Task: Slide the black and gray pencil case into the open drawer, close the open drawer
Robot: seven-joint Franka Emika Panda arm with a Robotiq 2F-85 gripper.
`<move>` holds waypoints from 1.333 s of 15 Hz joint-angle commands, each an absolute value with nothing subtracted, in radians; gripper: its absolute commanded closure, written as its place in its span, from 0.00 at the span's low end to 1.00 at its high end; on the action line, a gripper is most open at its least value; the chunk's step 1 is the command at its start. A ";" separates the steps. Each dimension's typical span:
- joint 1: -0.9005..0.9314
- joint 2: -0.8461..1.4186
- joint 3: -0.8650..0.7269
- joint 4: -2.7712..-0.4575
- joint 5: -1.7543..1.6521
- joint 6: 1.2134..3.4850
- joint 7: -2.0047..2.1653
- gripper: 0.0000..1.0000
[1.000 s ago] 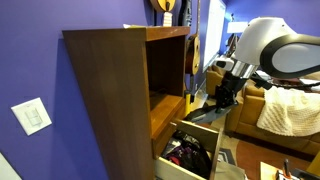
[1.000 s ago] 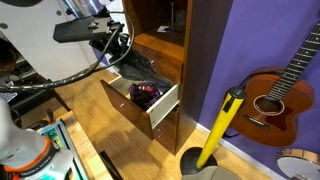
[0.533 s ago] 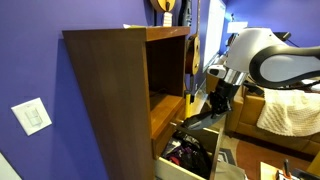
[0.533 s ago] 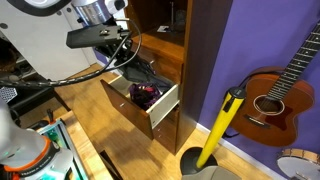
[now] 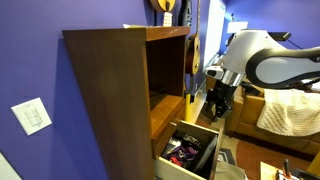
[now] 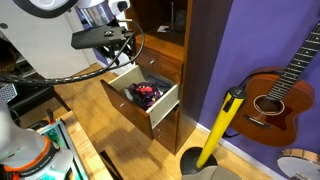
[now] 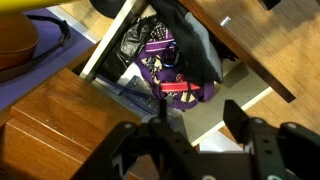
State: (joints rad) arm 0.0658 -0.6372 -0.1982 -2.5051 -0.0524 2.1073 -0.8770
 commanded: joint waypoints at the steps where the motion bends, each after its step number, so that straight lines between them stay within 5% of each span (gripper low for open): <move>1: 0.057 -0.665 -0.203 -2.503 -0.040 2.113 -0.873 0.06; 3: 0.043 -0.681 -0.196 -2.492 -0.034 2.093 -0.829 0.00; 20: 0.029 -0.716 -0.221 -2.462 0.093 1.786 -0.439 0.00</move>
